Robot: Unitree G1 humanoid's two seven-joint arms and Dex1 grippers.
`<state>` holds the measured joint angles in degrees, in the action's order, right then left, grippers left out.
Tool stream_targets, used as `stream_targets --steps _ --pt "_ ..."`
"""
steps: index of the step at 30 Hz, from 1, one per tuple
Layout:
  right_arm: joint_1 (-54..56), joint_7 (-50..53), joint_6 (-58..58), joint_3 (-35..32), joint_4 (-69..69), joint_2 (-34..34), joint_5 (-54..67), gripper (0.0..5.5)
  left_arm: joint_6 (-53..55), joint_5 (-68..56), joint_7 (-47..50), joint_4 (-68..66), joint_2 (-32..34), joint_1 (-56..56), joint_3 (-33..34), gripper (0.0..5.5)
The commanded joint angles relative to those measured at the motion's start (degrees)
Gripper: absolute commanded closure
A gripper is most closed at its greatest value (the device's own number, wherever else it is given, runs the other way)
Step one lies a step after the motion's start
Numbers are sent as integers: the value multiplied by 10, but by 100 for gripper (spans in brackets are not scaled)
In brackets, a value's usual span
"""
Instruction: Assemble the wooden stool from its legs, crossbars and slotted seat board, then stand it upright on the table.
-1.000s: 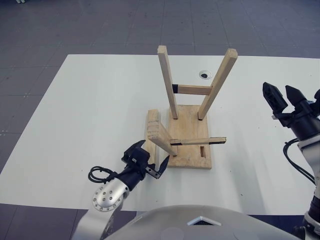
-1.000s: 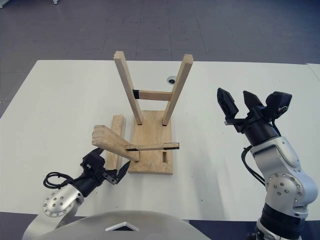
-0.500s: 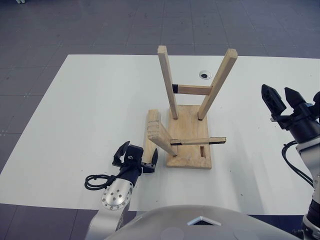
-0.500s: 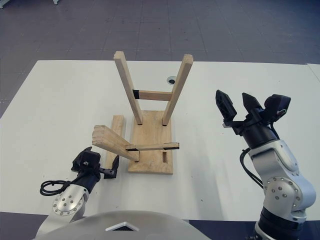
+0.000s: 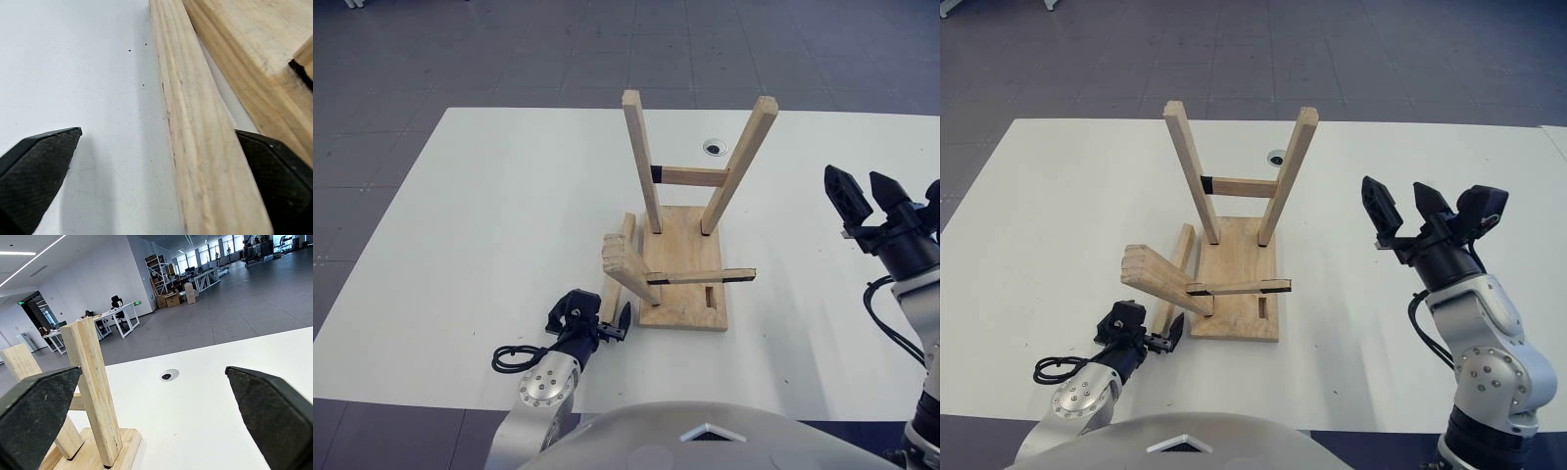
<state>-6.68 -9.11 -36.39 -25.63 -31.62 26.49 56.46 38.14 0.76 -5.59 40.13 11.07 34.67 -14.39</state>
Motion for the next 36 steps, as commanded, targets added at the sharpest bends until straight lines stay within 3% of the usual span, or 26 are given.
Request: stream_targets --steps 1,7,13,23,25,30,34,36 --pt "1 3 -2 4 -6 -2 0 0 34 -8 -12 -20 9 11 -7 33" --pt "6 3 -3 3 -4 0 2 0 46 -19 -16 -22 11 13 -13 136" --pt "9 3 -4 -1 -4 3 4 0 52 -22 -10 -22 10 12 -11 185" --pt "6 4 -4 -4 -4 3 5 0 61 -34 5 -28 -11 10 23 333" --pt "5 3 -4 -4 -3 3 4 0 61 -36 12 -31 -19 8 35 360" --pt "4 2 -4 -9 -3 6 5 0 58 -36 37 -43 -40 -22 90 365" --pt "11 2 -3 -14 0 10 5 0 47 -50 42 -50 -44 -76 157 370" --pt "20 2 1 -19 5 14 4 0 41 -70 34 -50 -35 -121 208 398"
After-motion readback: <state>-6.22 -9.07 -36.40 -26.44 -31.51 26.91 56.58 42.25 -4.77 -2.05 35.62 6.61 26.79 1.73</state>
